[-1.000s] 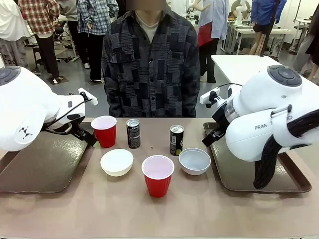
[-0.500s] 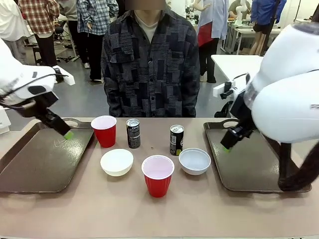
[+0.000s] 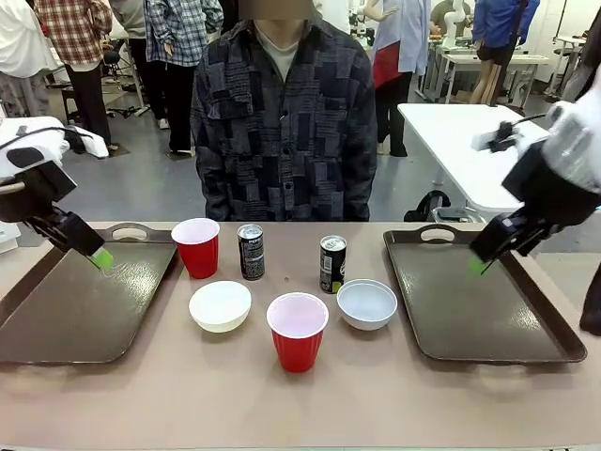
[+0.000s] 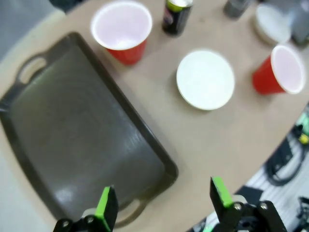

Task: Prepare tableware on both trays.
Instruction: Pick up a Picnic Bowl from the table and place it on a Handle tray.

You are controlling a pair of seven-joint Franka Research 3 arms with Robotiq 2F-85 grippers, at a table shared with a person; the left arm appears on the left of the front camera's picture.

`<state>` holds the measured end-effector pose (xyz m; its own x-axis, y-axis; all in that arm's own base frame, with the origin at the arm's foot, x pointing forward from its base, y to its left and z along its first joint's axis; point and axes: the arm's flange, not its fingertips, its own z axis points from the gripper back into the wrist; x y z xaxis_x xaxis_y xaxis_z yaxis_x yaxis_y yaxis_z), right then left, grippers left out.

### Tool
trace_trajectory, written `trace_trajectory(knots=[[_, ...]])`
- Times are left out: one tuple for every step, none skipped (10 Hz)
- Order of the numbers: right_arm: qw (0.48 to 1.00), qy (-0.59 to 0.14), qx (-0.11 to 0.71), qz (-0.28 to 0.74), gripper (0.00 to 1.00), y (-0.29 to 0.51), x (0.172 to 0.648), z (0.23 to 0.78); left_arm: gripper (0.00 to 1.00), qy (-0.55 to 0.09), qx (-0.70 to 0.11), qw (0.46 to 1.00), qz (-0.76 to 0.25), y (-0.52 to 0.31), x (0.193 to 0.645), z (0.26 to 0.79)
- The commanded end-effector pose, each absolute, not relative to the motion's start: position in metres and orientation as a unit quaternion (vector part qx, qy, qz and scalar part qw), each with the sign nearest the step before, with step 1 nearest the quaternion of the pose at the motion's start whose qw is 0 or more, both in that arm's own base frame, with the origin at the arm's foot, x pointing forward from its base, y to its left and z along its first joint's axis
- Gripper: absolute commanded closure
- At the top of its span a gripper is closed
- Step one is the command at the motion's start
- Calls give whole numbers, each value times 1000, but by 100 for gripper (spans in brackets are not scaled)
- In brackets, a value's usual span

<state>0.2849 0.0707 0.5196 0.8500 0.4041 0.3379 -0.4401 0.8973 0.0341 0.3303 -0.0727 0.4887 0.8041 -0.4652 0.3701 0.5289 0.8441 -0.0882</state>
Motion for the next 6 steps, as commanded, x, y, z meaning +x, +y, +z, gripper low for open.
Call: trace_trajectory(knots=[[956,-195,149,163,0,-34,254,416,0,-211,-175,939,-207,-21,308,433],[955,-194,189,120,0,-71,264,410,0,-201,-215,940,-170,14,328,428],[954,-182,215,106,0,-96,265,402,0,-207,-251,936,-133,41,330,425],[952,-172,238,91,0,-117,264,393,0,-222,-294,925,-90,72,331,425],[945,-181,263,74,0,-135,262,388,0,-235,-324,915,-56,99,334,422],[931,-205,298,56,0,-150,256,387,0,-250,-340,906,-26,126,333,424]])
